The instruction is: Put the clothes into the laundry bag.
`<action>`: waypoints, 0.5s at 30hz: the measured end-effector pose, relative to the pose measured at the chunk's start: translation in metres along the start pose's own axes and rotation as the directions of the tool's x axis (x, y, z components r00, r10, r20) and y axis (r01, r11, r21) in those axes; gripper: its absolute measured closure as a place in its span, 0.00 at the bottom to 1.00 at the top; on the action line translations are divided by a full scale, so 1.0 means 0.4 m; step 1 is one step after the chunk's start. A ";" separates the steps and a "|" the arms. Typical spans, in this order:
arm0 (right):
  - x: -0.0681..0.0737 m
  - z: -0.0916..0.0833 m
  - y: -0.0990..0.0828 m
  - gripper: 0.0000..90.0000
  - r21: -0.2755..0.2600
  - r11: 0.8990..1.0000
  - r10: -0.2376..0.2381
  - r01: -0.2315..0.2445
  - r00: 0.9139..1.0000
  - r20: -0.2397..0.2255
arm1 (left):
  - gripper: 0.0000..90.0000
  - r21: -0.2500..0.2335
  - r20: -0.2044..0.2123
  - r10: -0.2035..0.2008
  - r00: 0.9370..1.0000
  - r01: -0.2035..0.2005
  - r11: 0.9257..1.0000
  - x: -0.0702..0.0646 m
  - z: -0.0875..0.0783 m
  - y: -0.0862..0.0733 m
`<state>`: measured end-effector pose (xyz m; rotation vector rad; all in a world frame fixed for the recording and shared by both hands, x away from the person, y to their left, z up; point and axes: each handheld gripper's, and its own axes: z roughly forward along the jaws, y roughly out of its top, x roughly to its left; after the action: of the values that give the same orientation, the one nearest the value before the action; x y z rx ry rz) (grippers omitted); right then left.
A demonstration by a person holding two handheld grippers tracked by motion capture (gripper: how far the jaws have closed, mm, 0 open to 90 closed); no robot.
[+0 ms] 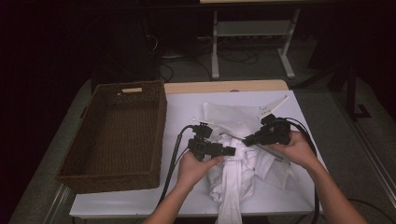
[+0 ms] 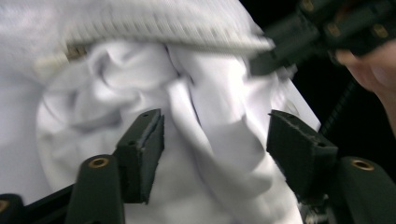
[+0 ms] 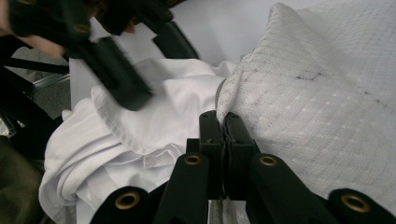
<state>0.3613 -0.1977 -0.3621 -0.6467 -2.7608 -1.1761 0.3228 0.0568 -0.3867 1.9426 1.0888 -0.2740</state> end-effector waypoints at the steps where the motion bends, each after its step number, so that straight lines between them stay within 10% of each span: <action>1: 0.001 0.001 0.001 0.98 -0.002 1.000 -0.004 0.004 1.000 0.002 | 0.39 0.014 -0.006 0.006 1.000 -0.006 1.000 0.001 0.002 -0.006; 5: 0.004 0.011 0.008 0.98 0.006 1.000 -0.013 0.012 1.000 0.003 | 0.44 0.057 -0.002 -0.002 1.000 0.002 0.998 0.021 0.051 -0.022; 10: 0.010 0.029 0.019 0.98 0.019 0.999 -0.032 0.032 0.999 -0.006 | 0.90 0.002 0.076 0.011 0.997 -0.011 1.000 0.029 0.118 -0.046; 15: 0.029 0.029 0.029 0.98 0.014 0.998 -0.066 0.067 0.997 -0.025 | 0.92 -0.069 0.142 0.022 0.990 -0.012 0.998 -0.008 0.111 -0.028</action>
<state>0.3568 -0.1784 -0.3597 -0.5389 -2.7883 -1.1661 0.3214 0.0232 -0.4179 1.8411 0.9756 -0.3566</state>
